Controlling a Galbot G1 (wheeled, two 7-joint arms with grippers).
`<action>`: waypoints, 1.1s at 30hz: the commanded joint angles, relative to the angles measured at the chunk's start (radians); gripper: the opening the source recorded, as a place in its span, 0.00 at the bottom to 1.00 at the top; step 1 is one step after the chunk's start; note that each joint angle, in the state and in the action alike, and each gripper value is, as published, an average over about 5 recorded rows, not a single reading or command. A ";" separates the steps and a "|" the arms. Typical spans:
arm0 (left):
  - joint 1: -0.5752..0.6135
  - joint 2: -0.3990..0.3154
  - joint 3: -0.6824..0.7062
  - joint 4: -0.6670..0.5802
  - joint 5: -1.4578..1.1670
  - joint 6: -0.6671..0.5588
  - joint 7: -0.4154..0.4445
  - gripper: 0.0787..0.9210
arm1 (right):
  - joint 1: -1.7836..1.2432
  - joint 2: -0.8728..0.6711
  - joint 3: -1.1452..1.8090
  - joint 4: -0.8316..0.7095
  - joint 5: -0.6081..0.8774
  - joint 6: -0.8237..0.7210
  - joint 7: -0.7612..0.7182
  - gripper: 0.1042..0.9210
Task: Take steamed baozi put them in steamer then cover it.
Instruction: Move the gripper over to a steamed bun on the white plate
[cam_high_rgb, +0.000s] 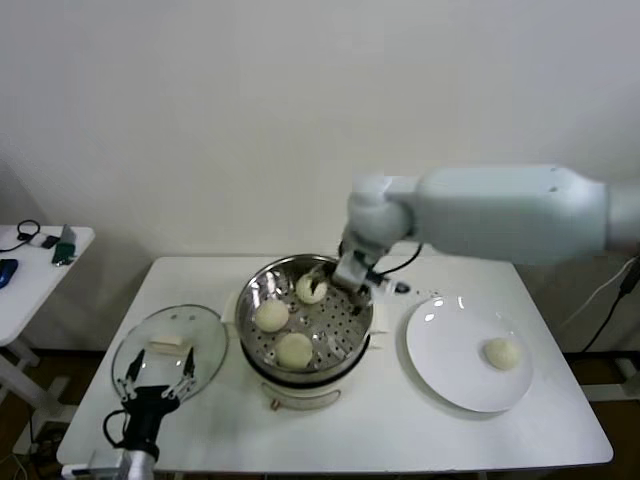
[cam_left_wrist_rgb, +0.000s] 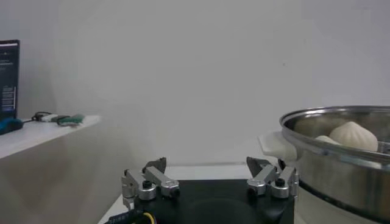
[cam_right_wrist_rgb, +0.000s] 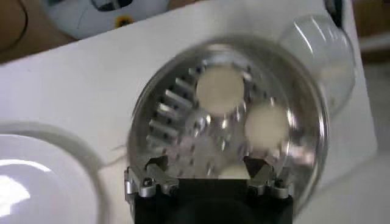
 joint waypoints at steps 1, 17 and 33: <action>-0.002 0.005 0.001 0.005 0.000 0.001 0.000 0.88 | 0.257 -0.298 -0.235 -0.104 0.434 -0.221 -0.098 0.88; 0.004 -0.004 0.003 0.008 0.017 0.000 0.002 0.88 | -0.303 -0.584 -0.004 -0.197 -0.024 -0.281 0.001 0.88; 0.019 -0.027 0.008 0.024 0.040 -0.010 0.001 0.88 | -0.639 -0.521 0.224 -0.345 -0.178 -0.251 0.000 0.88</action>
